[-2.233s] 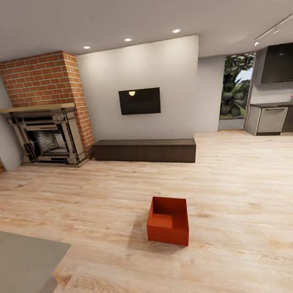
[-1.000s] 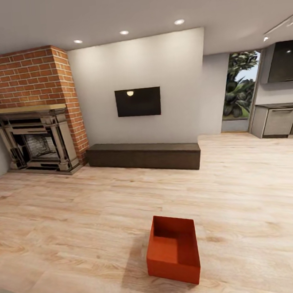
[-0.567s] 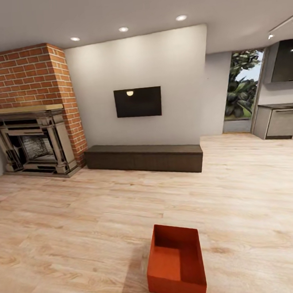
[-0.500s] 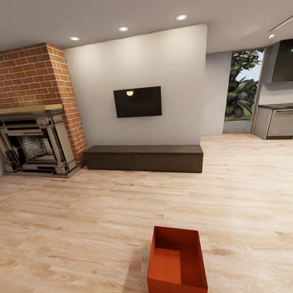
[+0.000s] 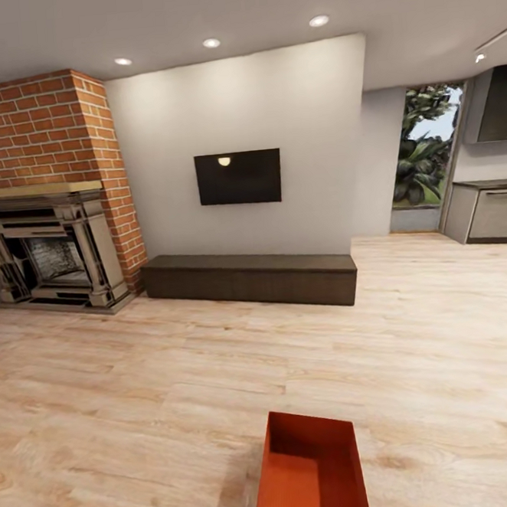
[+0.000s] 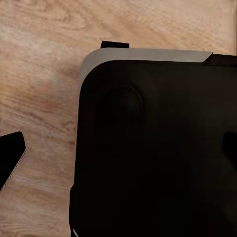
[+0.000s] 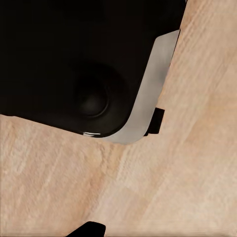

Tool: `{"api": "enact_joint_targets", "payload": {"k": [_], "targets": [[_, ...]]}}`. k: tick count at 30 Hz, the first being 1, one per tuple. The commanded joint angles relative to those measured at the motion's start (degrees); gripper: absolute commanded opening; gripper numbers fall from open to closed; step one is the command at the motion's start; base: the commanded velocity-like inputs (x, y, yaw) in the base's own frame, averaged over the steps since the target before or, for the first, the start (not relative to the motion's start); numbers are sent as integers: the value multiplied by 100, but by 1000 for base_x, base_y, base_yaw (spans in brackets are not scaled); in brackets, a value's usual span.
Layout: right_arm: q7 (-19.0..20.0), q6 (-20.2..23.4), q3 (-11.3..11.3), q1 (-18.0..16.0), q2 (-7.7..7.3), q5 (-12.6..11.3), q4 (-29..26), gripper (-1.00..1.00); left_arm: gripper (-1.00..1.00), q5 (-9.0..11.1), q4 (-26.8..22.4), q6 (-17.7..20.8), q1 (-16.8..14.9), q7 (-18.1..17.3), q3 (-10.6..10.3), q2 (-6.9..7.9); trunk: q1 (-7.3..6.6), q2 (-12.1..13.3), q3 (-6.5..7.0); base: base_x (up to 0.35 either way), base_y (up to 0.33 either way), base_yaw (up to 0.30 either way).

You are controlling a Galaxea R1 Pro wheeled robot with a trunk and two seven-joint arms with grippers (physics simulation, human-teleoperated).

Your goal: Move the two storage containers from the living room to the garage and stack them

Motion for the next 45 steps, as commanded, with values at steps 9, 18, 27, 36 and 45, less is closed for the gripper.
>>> {"api": "enact_joint_targets", "payload": {"k": [9, 18, 27, 36, 45], "targets": [[28, -25, 40, -3, -1, -60, 9, 100, 100, 49, -1, -11, -1, -1, -1, -8, 3, -2, -5, 323, 0, 0], [28, -25, 40, -3, -1, -83, 9, 100, 100, 48, -1, -15, -1, -1, -1, -1, 3, -2, -5, 90, 0, -137], [28, -25, 40, -5, -1, -100, 9, 100, 100, 48, -1, -18, -1, -1, -1, -1, 3, -2, -5, 1, 0, -244], [28, -25, 40, -3, -1, -105, 9, 100, 100, 48, -1, -13, -1, -1, -1, -3, 3, -2, -5, 0, 0, -246], [28, -25, 40, -3, -1, -114, 9, 100, 100, 48, -1, -12, -1, -1, -1, -9, 3, -2, -5, 2, 0, -102]]}}
